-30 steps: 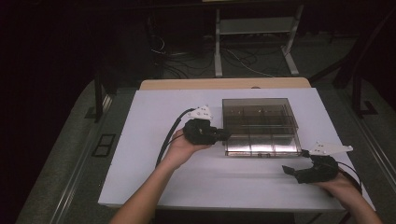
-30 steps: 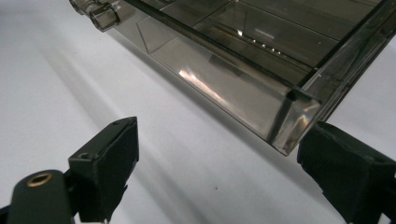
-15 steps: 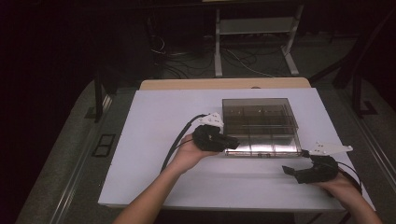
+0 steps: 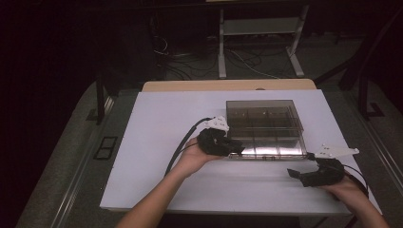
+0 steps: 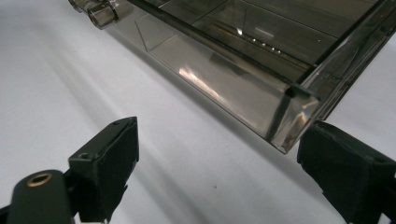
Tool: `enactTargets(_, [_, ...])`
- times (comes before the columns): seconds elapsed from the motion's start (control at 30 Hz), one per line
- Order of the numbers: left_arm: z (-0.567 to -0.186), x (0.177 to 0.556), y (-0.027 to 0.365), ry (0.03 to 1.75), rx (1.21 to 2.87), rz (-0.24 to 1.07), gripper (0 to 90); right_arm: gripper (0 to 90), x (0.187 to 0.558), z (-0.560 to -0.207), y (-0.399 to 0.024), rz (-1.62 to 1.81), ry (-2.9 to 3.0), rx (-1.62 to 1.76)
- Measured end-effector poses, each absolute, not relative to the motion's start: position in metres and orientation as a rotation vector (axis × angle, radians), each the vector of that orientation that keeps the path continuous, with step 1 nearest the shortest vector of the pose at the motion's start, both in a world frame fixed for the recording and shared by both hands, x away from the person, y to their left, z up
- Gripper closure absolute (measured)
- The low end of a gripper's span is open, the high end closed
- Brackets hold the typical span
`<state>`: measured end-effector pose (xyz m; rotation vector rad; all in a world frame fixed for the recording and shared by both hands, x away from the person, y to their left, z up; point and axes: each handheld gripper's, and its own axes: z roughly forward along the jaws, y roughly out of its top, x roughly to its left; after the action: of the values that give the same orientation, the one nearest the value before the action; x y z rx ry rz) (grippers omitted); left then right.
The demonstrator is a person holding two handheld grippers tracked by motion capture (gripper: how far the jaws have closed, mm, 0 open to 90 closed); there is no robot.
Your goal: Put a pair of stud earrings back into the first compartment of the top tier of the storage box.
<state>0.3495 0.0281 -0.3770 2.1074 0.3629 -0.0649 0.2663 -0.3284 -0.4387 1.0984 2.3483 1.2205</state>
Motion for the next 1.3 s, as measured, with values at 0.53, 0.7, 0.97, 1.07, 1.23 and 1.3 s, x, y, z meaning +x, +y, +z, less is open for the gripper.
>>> enactTargets(0.53, [-0.369, 0.356, 0.042, 0.391, 2.069, -0.059, 54.9, 12.2, 0.266, -0.439, -0.329, 1.221, 2.347, 1.099])
enactTargets(0.7, [-0.366, 0.36, 0.05, 0.399, 2.062, -0.048, 50.1, 12.2, 0.266, -0.438, -0.329, 1.22, 2.347, 1.103])
enactTargets(0.97, [-0.366, 0.367, 0.06, 0.425, 2.067, -0.025, 45.4, 12.2, 0.266, -0.438, -0.329, 1.223, 2.347, 1.099])
enactTargets(1.07, [-0.367, 0.368, 0.063, 0.438, 2.068, -0.002, 44.0, 12.2, 0.266, -0.438, -0.329, 1.222, 2.347, 1.1])
enactTargets(1.23, [-0.369, 0.372, 0.067, 0.45, 2.088, 0.031, 43.4, 12.2, 0.266, -0.438, -0.329, 1.224, 2.347, 1.102])
enactTargets(1.3, [-0.37, 0.374, 0.068, 0.462, 2.092, 0.043, 43.3, 12.2, 0.266, -0.438, -0.329, 1.224, 2.346, 1.104])
